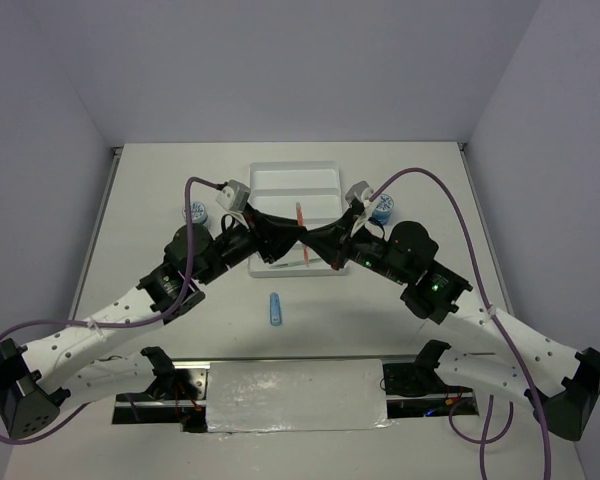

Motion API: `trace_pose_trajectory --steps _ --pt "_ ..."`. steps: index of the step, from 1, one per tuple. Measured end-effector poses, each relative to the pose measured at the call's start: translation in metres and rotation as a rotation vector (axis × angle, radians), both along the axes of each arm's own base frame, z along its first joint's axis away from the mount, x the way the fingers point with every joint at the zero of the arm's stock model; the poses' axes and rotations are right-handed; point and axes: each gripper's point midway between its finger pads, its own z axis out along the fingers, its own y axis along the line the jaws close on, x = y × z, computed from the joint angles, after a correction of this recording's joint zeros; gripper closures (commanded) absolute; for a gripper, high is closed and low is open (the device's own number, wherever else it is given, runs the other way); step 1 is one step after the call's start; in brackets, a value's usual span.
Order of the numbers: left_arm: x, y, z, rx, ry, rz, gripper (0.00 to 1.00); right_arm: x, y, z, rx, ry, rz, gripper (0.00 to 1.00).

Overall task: Sort the stationery into containers
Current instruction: Close the pen cap on the pen.

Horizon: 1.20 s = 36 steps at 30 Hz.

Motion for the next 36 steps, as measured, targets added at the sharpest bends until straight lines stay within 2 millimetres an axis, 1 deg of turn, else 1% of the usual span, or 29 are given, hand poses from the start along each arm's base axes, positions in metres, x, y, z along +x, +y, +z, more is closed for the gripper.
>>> trace_pose_trajectory --steps 1,4,11,14,15,16,17,19,20,22,23,24,25,27,28,29,30,32,33,35,36 --pt "-0.001 0.0 -0.003 0.008 0.009 -0.005 0.58 0.0 0.0 0.004 0.011 -0.012 0.004 1.0" --pt "-0.003 0.001 -0.004 0.024 0.007 -0.006 0.56 -0.002 0.002 0.005 0.015 -0.017 0.017 1.0" --pt "-0.007 0.006 0.004 0.023 -0.02 -0.002 0.59 -0.006 0.008 0.011 0.035 -0.037 0.045 1.0" --pt "-0.007 0.006 0.005 0.028 -0.034 -0.005 0.66 -0.006 0.01 0.012 0.038 -0.041 0.054 1.0" --pt "-0.008 0.006 0.005 0.029 -0.037 -0.008 0.74 -0.006 0.011 0.012 0.038 -0.041 0.059 1.0" --pt "-0.009 0.005 0.006 0.028 -0.038 -0.012 0.79 -0.006 0.012 0.011 0.036 -0.04 0.061 1.0" --pt "-0.009 0.005 0.005 0.035 -0.045 -0.015 0.86 -0.006 0.012 0.011 0.036 -0.039 0.062 1.0" --pt "-0.01 0.004 0.006 0.036 -0.049 -0.023 0.91 -0.006 0.012 0.011 0.036 -0.04 0.061 1.0" --pt "-0.01 0.004 0.006 0.037 -0.053 -0.024 0.99 -0.006 0.012 0.011 0.036 -0.04 0.061 0.94" --pt "-0.011 0.004 0.006 0.041 -0.063 -0.03 1.0 -0.006 0.012 0.011 0.036 -0.042 0.062 0.8" --pt "-0.012 0.004 0.006 0.042 -0.065 -0.032 1.0 -0.006 0.012 0.011 0.036 -0.044 0.063 0.71" --pt "-0.012 0.004 0.007 0.042 -0.066 -0.034 1.0 -0.007 0.013 0.011 0.035 -0.046 0.069 0.67" --pt "-0.012 0.003 0.007 0.042 -0.067 -0.037 1.0 -0.009 0.014 0.011 0.033 -0.052 0.081 0.58" --pt "-0.015 0.003 0.009 0.037 -0.077 -0.05 1.0 -0.012 0.017 0.011 0.034 -0.052 0.106 0.54" --pt "-0.016 0.002 0.012 0.031 -0.086 -0.06 1.0 -0.015 0.021 0.009 0.029 -0.052 0.127 0.54" --pt "-0.019 0.002 0.014 0.025 -0.098 -0.072 1.0 -0.017 0.023 0.007 0.024 -0.047 0.144 0.55" --pt "-0.022 0.001 0.016 0.02 -0.108 -0.084 1.0 -0.018 0.026 0.004 0.018 -0.041 0.157 0.7" --pt "-0.027 0.001 0.021 0.014 -0.132 -0.107 1.0 -0.02 0.029 -0.002 0.006 -0.034 0.176 0.85" --pt "-0.029 0.001 0.023 0.015 -0.146 -0.115 1.0 -0.021 0.03 -0.003 0.004 -0.03 0.18 0.99" --pt "-0.032 0.001 0.025 0.013 -0.159 -0.127 1.0 -0.022 0.03 -0.002 0.009 -0.028 0.185 1.0" --pt "-0.033 0.001 0.026 0.012 -0.163 -0.132 0.94 -0.022 0.03 -0.001 0.011 -0.03 0.187 1.0"
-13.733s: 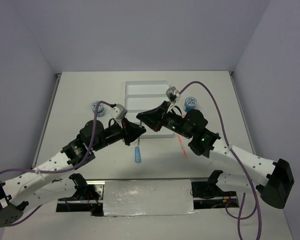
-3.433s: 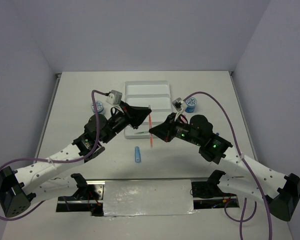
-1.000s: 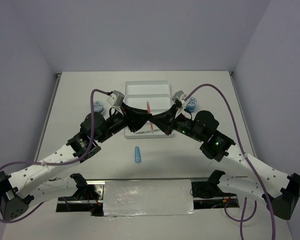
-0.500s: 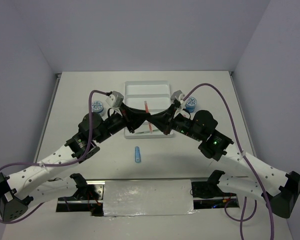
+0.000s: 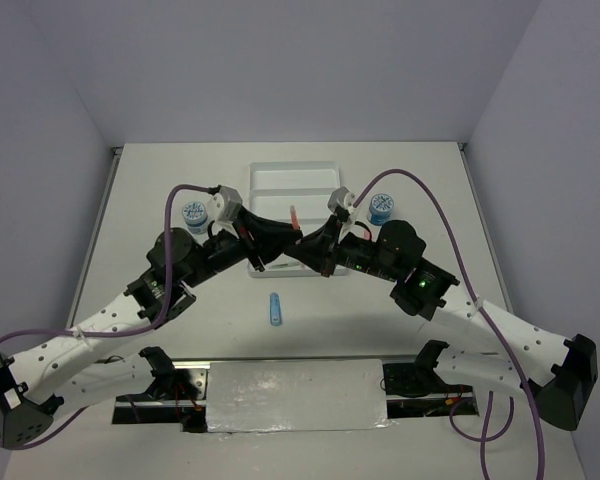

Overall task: Sort the stationery into containers
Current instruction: Close the pen cap on the pen.

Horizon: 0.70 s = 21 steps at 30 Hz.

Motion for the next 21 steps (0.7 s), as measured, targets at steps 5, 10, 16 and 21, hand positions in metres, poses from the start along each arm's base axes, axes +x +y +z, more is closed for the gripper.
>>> trace_pose_trajectory --steps 5,10,16,21 --pt "-0.001 -0.001 -0.001 0.013 -0.017 -0.008 0.46 -0.001 0.0 0.0 0.008 0.001 0.007 1.0" --pt "0.003 -0.002 -0.005 0.039 -0.015 0.005 0.41 -0.001 0.0 -0.001 0.015 0.016 0.0 1.0" --pt "0.009 0.008 0.042 0.012 -0.096 0.07 0.34 -0.001 0.0 -0.002 0.015 0.021 -0.001 1.0" --pt "0.008 0.016 0.082 -0.043 -0.164 0.096 0.37 -0.001 0.0 -0.002 0.013 0.022 0.0 1.0"
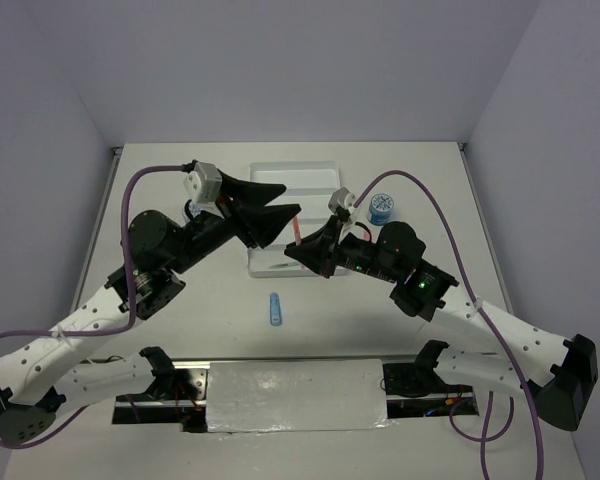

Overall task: Sort the stationery into containers
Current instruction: Close the pen cap on the pen.

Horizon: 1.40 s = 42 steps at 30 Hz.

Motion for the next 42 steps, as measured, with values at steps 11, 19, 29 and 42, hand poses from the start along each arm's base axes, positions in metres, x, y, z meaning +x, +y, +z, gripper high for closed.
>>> trace_pose_trajectory --steps 11,19,29,42 --pt "0.013 -0.008 -0.02 0.052 0.035 0.002 0.52 -0.001 0.001 -0.001 -0.004 0.002 0.008 1.0" --pt "0.016 -0.013 -0.035 0.078 0.054 -0.027 0.5 -0.002 0.002 -0.004 -0.013 0.01 0.015 1.0" --pt "0.013 -0.015 -0.047 0.079 0.09 -0.06 0.96 0.0 0.003 -0.009 -0.027 0.016 0.014 1.0" --pt "0.033 -0.003 -0.034 -0.004 0.106 0.038 1.0 0.03 0.011 0.012 -0.095 -0.003 -0.057 1.0"
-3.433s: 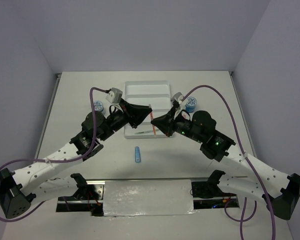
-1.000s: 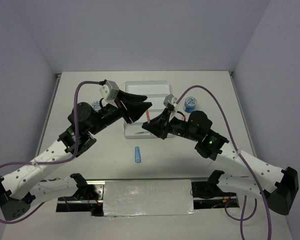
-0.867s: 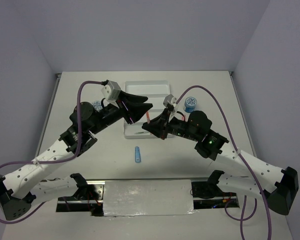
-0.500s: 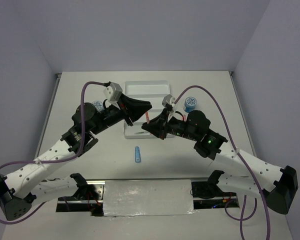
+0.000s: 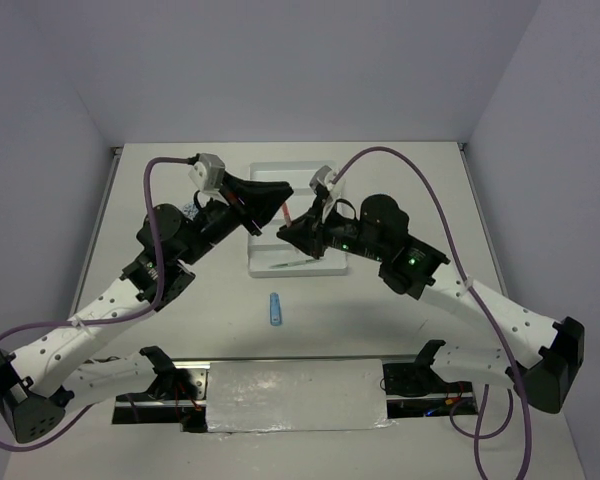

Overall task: Sort the stationery into containers
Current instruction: Close the pen cap on the pen.

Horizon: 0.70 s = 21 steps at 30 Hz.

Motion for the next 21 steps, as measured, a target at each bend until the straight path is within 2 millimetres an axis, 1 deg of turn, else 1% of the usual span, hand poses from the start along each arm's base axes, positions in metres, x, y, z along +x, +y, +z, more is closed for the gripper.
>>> trace_pose_trajectory --steps 2,5,12,14,16,18,19,21 --pt "0.007 0.005 0.002 -0.028 -0.001 0.035 1.0 0.007 0.004 0.007 -0.014 -0.003 0.005 1.0" --pt "0.014 0.012 0.003 -0.065 -0.009 0.079 1.0 0.012 0.011 0.013 -0.035 -0.004 0.024 1.0" --pt "0.022 0.021 -0.001 -0.143 -0.003 0.128 1.0 0.018 0.015 0.017 -0.104 0.025 0.053 1.0" --pt "0.024 0.024 -0.004 -0.153 0.006 0.147 1.0 0.019 0.016 0.017 -0.121 0.026 0.065 1.0" --pt "0.024 0.032 0.001 -0.175 0.026 0.176 1.0 0.018 0.018 0.013 -0.14 0.018 0.086 1.0" --pt "0.025 0.039 0.0 -0.16 0.071 0.217 1.0 0.019 0.021 0.007 -0.153 -0.005 0.107 1.0" --pt "0.026 0.042 -0.002 -0.145 0.099 0.24 0.97 0.021 0.023 0.004 -0.149 -0.029 0.115 1.0" --pt "0.026 0.05 -0.008 -0.101 0.167 0.291 0.65 0.024 0.026 -0.01 -0.144 -0.074 0.132 1.0"
